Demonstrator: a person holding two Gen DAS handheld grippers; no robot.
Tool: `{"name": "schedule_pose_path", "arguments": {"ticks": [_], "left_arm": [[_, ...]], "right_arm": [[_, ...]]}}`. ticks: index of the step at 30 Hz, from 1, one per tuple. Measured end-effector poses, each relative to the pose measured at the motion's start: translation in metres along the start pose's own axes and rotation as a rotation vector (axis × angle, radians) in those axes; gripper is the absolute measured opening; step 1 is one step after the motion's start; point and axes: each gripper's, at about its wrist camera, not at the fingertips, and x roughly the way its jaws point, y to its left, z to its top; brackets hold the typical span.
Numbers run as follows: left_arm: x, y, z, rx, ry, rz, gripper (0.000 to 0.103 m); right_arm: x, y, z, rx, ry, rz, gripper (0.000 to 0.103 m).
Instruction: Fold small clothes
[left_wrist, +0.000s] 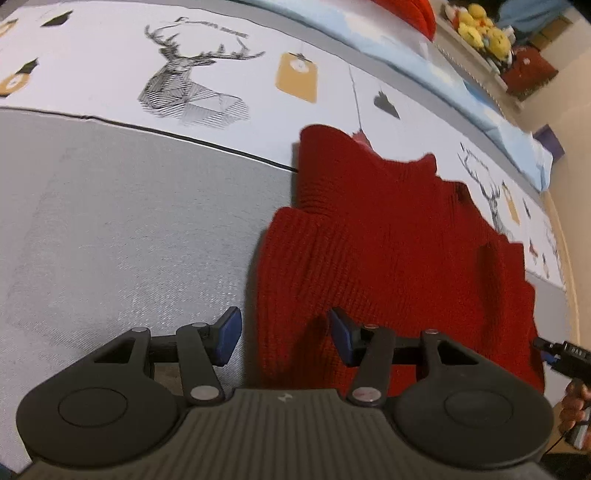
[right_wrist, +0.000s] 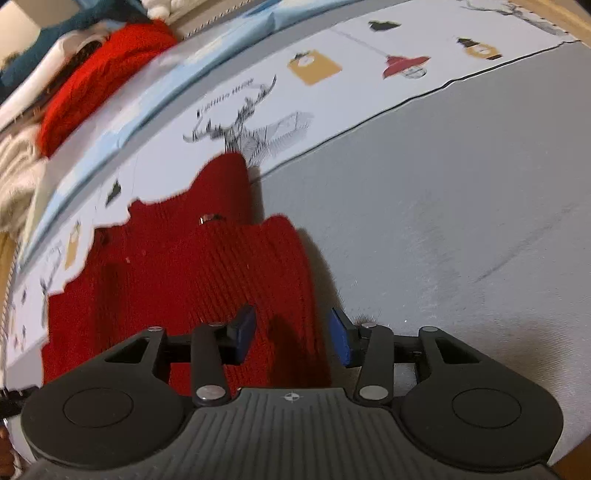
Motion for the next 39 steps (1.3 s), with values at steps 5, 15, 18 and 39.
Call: {"name": "schedule_pose_path", "arguments": {"ticks": [5, 15, 18, 39], "left_arm": [[-0.012, -0.013, 0.001, 0.089, -0.077, 0.027, 0.007], [-0.079, -0.033, 0.008, 0.109, -0.566, 0.074, 0.005], [-0.073, -0.048, 0.014, 0.116, -0.63, 0.115, 0.005], [0.003, -0.001, -0.025, 0.022, 0.104, -0.011, 0.036]], "right_arm": [[0.001, 0.013, -0.003, -0.064, -0.016, -0.021, 0.011], [-0.084, 0.041, 0.001, -0.164, -0.529, 0.017, 0.01], [-0.075, 0.045, 0.012, -0.166, -0.579, 0.013, 0.01], [0.012, -0.007, -0.009, 0.079, 0.082, -0.067, 0.046]]}}
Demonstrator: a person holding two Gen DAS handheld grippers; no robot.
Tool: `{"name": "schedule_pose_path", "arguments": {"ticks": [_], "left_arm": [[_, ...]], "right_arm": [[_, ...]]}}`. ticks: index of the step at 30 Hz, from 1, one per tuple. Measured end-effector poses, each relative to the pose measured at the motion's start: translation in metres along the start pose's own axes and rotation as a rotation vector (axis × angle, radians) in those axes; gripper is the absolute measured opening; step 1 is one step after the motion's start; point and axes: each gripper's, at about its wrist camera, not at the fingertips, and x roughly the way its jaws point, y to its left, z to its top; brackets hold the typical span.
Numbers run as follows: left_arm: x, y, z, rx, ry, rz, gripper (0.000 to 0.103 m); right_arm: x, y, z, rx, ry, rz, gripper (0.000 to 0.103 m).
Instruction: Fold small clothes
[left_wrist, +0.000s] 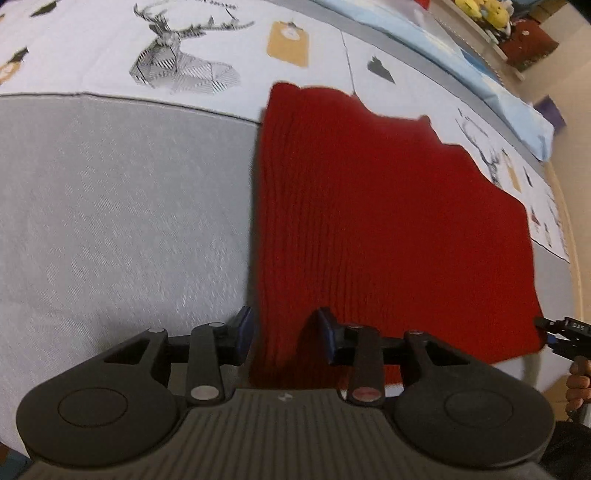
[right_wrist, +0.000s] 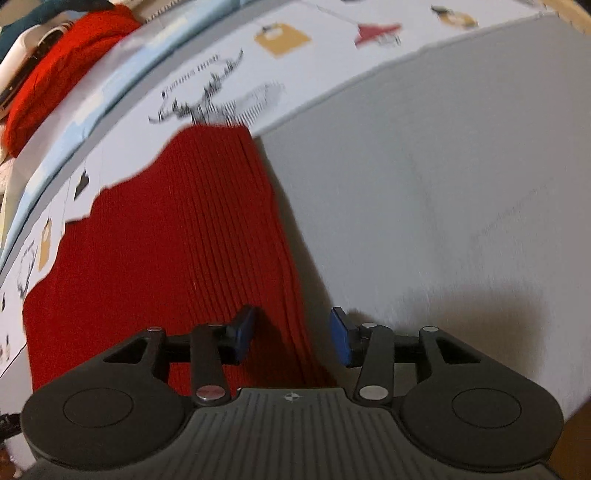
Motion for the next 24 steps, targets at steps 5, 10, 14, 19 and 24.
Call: {"name": "schedule_pose_path", "arguments": {"ticks": [5, 10, 14, 19, 24], "left_arm": [[-0.032, -0.005, -0.001, -0.001, -0.16, -0.052, 0.012], [-0.034, 0.0, -0.009, -0.026, -0.14, -0.012, 0.013], [-0.021, -0.005, -0.012, 0.017, -0.085, 0.065, 0.018], [-0.051, -0.026, -0.02, 0.125, -0.226, -0.007, 0.018], [-0.004, -0.035, -0.024, 0.22, -0.006, 0.107, 0.017]], "right_arm": [[-0.02, 0.003, -0.015, -0.056, -0.046, 0.037, 0.015], [-0.06, 0.002, -0.019, -0.01, -0.246, 0.104, 0.013], [-0.029, 0.002, -0.021, -0.03, -0.114, 0.015, 0.015], [-0.045, 0.017, -0.026, -0.141, -0.209, -0.111, 0.034], [-0.042, 0.021, -0.029, -0.206, -0.148, -0.01, 0.034]]}}
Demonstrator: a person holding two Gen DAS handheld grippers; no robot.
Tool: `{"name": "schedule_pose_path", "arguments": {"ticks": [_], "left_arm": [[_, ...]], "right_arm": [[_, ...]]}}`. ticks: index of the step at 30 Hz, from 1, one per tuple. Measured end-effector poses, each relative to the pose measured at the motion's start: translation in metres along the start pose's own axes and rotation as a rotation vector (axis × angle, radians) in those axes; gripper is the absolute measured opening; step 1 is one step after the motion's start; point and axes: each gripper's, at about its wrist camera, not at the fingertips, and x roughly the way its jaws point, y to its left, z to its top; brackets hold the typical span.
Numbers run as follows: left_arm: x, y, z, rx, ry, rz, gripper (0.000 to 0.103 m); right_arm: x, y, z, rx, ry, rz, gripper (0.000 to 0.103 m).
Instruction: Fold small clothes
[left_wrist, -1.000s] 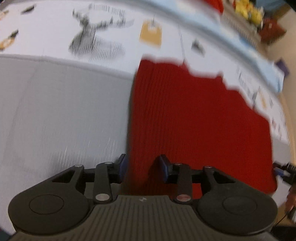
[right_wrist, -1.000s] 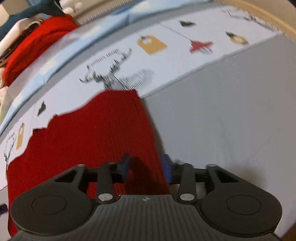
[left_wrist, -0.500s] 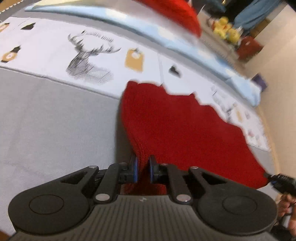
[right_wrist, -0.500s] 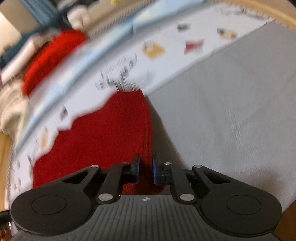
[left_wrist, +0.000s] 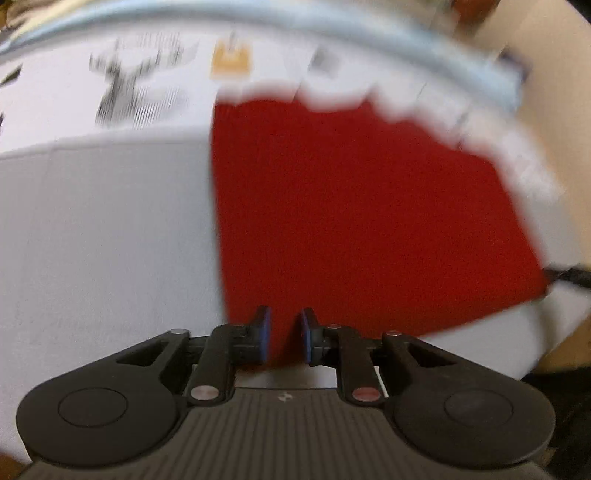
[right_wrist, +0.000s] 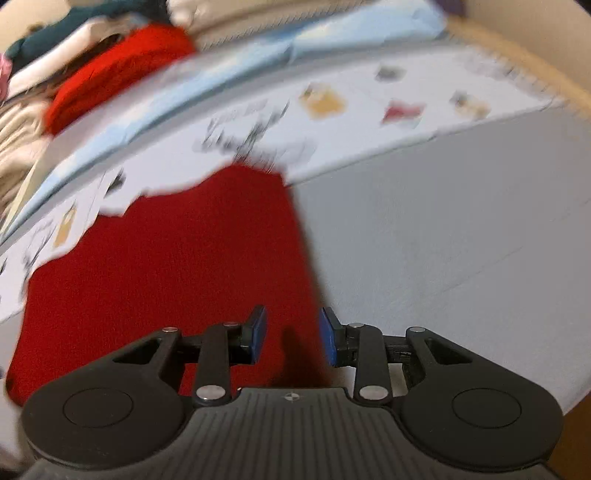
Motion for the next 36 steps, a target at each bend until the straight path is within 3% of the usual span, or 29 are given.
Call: {"name": "schedule_pose_path", "arguments": {"ticks": [1, 3, 4, 6, 8, 10, 12, 13, 16, 19, 23, 27, 32, 36], "left_arm": [[0.007, -0.001, 0.0, 0.004, 0.025, 0.016, 0.017], [0.006, -0.003, 0.002, 0.007, 0.011, 0.014, 0.017], [0.003, -0.003, 0.003, -0.003, -0.007, 0.007, 0.017], [-0.004, -0.002, 0.003, -0.01, -0.044, -0.004, 0.017], [0.001, 0.0, 0.009, -0.022, -0.034, 0.004, 0.017], [0.008, 0.003, 0.006, -0.052, 0.018, 0.016, 0.016], [0.005, -0.003, 0.005, -0.035, 0.007, 0.019, 0.016], [0.001, -0.004, 0.005, -0.028, -0.011, 0.021, 0.016], [-0.03, -0.009, 0.006, -0.013, -0.162, 0.037, 0.019], [-0.068, -0.007, 0.004, -0.024, -0.305, 0.06, 0.019], [-0.12, -0.005, -0.008, -0.014, -0.453, 0.088, 0.027], [-0.163, 0.004, -0.039, 0.009, -0.571, 0.128, 0.034], [-0.195, 0.029, -0.067, -0.169, -0.698, 0.119, 0.035], [-0.209, 0.046, -0.075, -0.271, -0.742, 0.146, 0.035]], "right_arm": [[0.011, 0.0, -0.004, -0.014, 0.057, -0.015, 0.034], [0.028, 0.0, -0.009, -0.06, 0.139, -0.094, 0.035], [0.03, -0.002, -0.011, -0.05, 0.155, -0.094, 0.035], [0.024, -0.003, -0.008, -0.027, 0.117, -0.08, 0.035], [0.013, -0.004, -0.002, -0.046, 0.06, -0.085, 0.035], [0.02, -0.008, 0.0, -0.047, 0.101, -0.106, 0.035], [0.031, -0.014, -0.001, -0.045, 0.168, -0.124, 0.039], [0.03, -0.013, 0.0, -0.054, 0.158, -0.132, 0.039], [0.012, -0.003, 0.008, -0.069, 0.05, -0.148, 0.039], [-0.025, 0.013, 0.01, -0.092, -0.148, -0.137, 0.039], [-0.069, 0.038, -0.003, -0.131, -0.307, -0.033, 0.04], [-0.081, 0.063, -0.023, -0.17, -0.333, 0.041, 0.04], [-0.072, 0.091, -0.039, -0.185, -0.299, 0.072, 0.04], [-0.066, 0.127, -0.054, -0.261, -0.287, 0.069, 0.04]]}}
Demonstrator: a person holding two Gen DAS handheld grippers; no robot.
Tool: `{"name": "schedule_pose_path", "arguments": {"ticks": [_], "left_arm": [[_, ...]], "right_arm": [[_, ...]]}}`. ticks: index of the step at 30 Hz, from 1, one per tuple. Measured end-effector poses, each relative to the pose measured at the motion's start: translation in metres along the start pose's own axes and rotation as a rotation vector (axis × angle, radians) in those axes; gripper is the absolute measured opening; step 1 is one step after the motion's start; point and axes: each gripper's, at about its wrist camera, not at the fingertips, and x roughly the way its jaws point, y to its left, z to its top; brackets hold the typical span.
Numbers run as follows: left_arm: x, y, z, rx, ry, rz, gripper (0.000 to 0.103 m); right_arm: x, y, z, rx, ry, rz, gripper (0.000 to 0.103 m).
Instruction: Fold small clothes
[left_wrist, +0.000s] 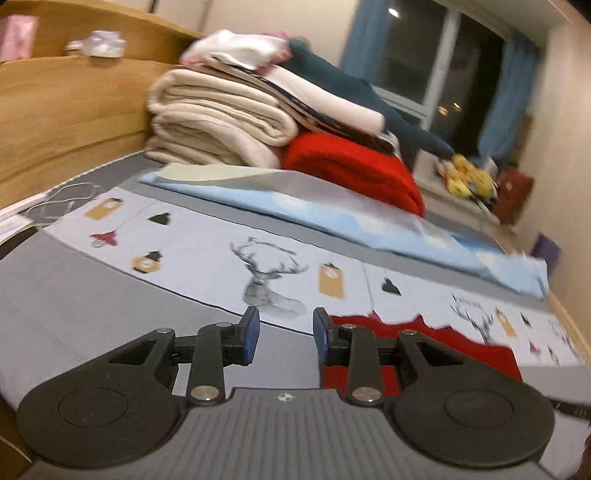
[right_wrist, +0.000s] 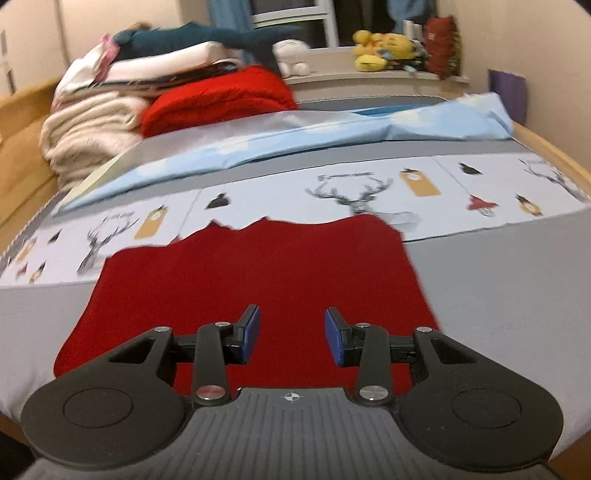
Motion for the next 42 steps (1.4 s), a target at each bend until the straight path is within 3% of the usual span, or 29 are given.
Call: {"name": "schedule_pose_path", "arguments": {"ticks": [4, 11, 20, 23, 29, 36, 42], "left_arm": [[-0.014, 0.015, 0.002, -0.035, 0.084, -0.036, 0.037], [-0.043, 0.043, -0.007, -0.146, 0.067, -0.019, 0.038], [-0.037, 0.021, -0.006, -0.081, 0.039, -0.021, 0.039], [-0.034, 0.016, -0.006, -0.077, 0.033, -0.035, 0.039], [-0.021, 0.008, -0.003, -0.038, 0.061, -0.034, 0.041], [-0.012, 0.006, -0.003, -0.012, 0.091, -0.011, 0.041], [-0.009, 0.011, -0.001, -0.033, 0.1, 0.003, 0.041]], "right_arm": [[0.011, 0.037, -0.005, -0.003, 0.025, 0.063, 0.017], [0.037, 0.105, -0.016, -0.067, 0.061, 0.168, 0.018], [0.055, 0.203, -0.047, -0.317, 0.08, 0.342, 0.018], [0.058, 0.228, -0.057, -0.396, 0.075, 0.39, 0.022], [0.067, 0.263, -0.074, -0.536, 0.079, 0.431, 0.041], [0.088, 0.287, -0.09, -0.668, 0.124, 0.473, 0.045], [0.109, 0.301, -0.108, -0.774, 0.159, 0.414, 0.048]]}}
